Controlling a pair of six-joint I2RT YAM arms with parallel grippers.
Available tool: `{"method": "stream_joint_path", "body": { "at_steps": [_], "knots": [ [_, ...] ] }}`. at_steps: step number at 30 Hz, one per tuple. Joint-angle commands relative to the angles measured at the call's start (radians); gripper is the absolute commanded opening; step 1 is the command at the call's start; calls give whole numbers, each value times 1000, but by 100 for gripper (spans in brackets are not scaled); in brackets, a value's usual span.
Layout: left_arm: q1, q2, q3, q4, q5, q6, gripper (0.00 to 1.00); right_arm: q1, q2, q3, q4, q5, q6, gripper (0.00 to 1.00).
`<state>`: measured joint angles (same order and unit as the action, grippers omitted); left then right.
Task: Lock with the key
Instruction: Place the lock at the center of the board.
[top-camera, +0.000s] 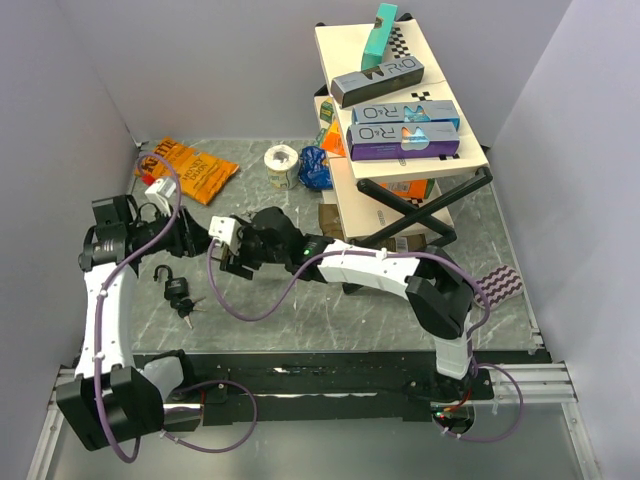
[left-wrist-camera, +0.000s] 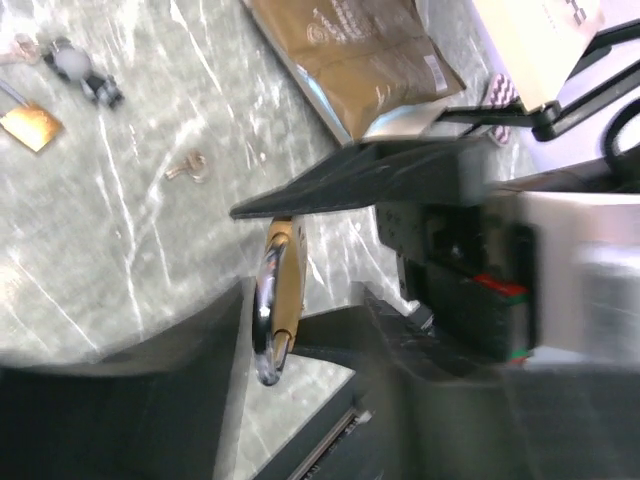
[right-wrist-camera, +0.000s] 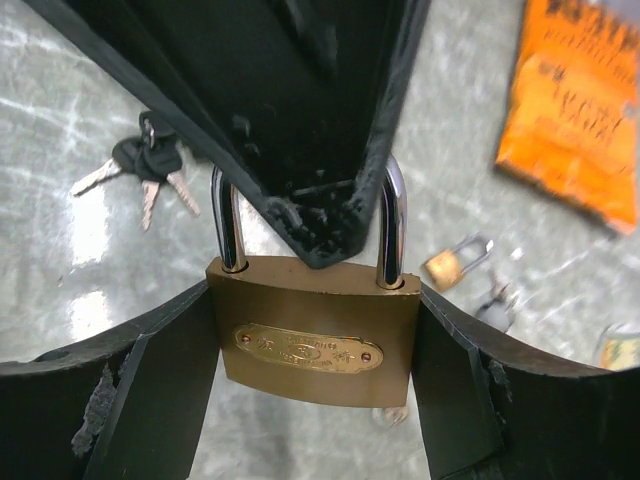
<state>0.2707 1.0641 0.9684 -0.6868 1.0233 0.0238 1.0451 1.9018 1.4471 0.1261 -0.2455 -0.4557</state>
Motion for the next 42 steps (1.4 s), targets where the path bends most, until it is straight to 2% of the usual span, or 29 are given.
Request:
{"method": "stream_joint_path", "body": {
  "at_steps": [1,3,6,7,8,11,12,16,20,27,36,42],
  "knots": [
    [7,-53,35,118,-68,-125,66,6,-24,22,23,31,92,0],
    [27,-58,70,183,-121,-168,88,6,-14,54,-48,48,139,0],
    [64,-49,124,246,-222,-240,98,4,5,110,-178,80,273,0],
    [71,-38,136,260,-294,-283,99,6,12,142,-213,80,345,0],
    [77,-30,162,265,-325,-298,99,4,20,162,-294,75,376,0],
    [87,-3,211,265,-429,-349,99,6,65,255,-400,75,526,0],
    [87,0,216,271,-451,-358,97,4,103,289,-486,78,566,0],
    [93,-3,214,305,-491,-383,96,4,232,493,-684,107,786,0],
    [93,-21,181,317,-456,-409,96,6,255,519,-675,176,859,0],
    [94,-67,145,270,-473,-369,96,0,344,585,-703,313,971,0],
    [94,-116,96,224,-473,-343,96,-8,456,650,-681,385,1058,0],
    [94,-154,66,208,-460,-344,96,-17,490,653,-648,413,1059,0]
  ]
}}
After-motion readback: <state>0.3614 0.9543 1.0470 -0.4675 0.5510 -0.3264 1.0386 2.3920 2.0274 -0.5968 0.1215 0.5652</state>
